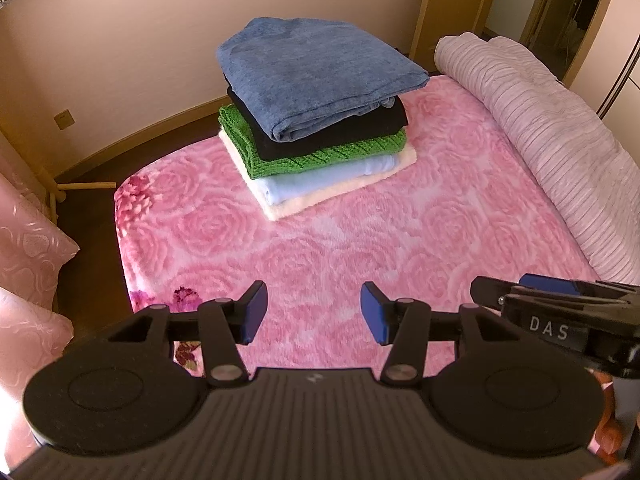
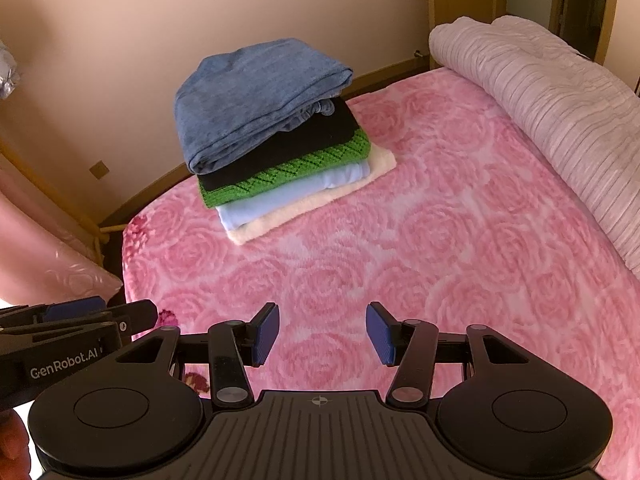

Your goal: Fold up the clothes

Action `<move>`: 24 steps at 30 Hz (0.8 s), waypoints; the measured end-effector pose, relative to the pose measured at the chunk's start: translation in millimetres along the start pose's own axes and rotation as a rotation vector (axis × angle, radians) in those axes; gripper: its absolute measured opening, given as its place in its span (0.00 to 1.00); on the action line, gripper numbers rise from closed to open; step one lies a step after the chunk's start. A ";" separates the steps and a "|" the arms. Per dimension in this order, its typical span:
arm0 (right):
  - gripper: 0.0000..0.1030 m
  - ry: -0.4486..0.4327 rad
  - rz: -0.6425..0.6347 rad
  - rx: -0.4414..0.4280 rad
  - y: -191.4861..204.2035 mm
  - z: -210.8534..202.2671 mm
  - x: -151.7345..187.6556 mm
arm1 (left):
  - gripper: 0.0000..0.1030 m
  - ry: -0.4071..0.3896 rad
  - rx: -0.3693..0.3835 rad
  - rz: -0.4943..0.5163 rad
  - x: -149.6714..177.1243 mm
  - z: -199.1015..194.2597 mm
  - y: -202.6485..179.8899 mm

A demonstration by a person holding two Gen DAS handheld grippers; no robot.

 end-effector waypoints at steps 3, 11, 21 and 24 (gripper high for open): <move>0.51 0.004 0.001 0.005 -0.1 4.1 -4.3 | 0.46 0.002 -0.001 0.000 -4.0 4.3 0.4; 0.51 0.014 -0.001 0.016 0.0 15.2 -16.2 | 0.46 0.002 -0.009 0.010 -15.0 16.0 1.3; 0.51 0.006 0.001 0.019 3.5 21.0 -29.1 | 0.46 0.007 -0.014 0.016 -23.8 25.4 3.5; 0.51 0.000 0.000 0.019 6.5 19.1 -30.9 | 0.46 0.000 -0.015 0.010 -24.7 23.8 5.6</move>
Point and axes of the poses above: each gripper's, at about its wrist camera, not at the fingertips, and z roughly the way its jaws point, y to its left, x to its underside, the point moved 6 cm from there along z, roughly the way its jaws point, and after that the axes turned 10 degrees about y, right-handed, at the moved point
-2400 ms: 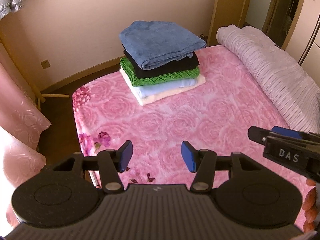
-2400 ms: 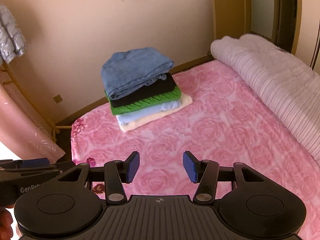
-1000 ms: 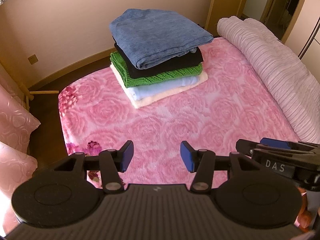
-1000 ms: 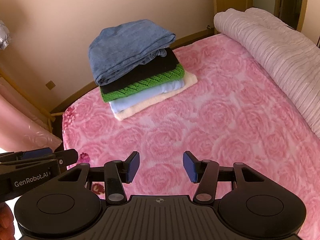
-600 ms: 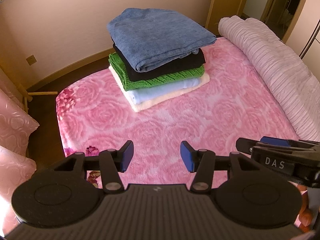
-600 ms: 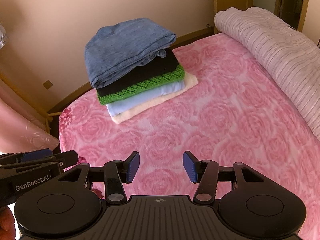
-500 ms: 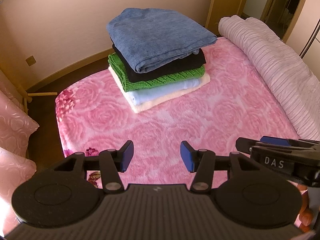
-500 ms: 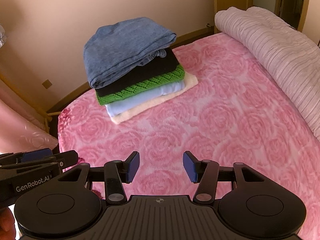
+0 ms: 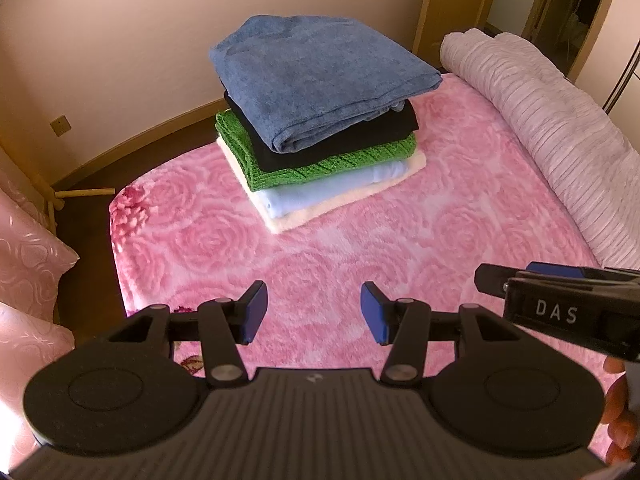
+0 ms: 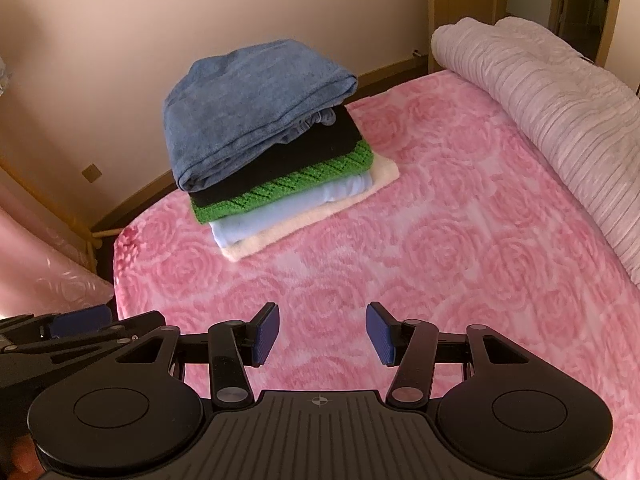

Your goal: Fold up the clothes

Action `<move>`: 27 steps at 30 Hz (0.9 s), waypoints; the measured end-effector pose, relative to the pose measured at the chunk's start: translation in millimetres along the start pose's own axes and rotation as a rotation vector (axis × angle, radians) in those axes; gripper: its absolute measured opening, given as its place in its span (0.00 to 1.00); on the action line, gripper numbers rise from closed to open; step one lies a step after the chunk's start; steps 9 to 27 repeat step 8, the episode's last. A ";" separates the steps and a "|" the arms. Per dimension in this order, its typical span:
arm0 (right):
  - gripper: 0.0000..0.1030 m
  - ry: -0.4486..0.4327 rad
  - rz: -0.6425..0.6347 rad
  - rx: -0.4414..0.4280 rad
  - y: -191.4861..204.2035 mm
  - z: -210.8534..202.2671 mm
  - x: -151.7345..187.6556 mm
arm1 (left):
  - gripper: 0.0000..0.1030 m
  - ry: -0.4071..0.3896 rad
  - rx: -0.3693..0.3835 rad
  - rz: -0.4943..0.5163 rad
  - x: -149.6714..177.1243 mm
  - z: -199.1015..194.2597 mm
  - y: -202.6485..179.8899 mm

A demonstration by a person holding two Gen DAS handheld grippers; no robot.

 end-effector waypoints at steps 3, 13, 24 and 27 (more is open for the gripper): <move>0.51 -0.009 -0.004 -0.001 4.4 -3.9 0.4 | 0.46 -0.027 -0.013 0.004 -0.7 -5.3 2.2; 0.51 -0.029 -0.011 -0.003 12.9 -15.8 4.7 | 0.46 -0.064 -0.019 -0.002 -0.1 -19.8 7.7; 0.51 -0.029 -0.011 -0.003 12.9 -15.8 4.7 | 0.46 -0.064 -0.019 -0.002 -0.1 -19.8 7.7; 0.51 -0.029 -0.011 -0.003 12.9 -15.8 4.7 | 0.46 -0.064 -0.019 -0.002 -0.1 -19.8 7.7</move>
Point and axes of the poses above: each gripper's, at about its wrist camera, not at the fingertips, and z roughly the way its jaws point, y to its left, x to its underside, the point moved 6 cm from there along z, roughly the way its jaws point, and after that the axes turned 10 degrees about y, right-handed, at the moved point
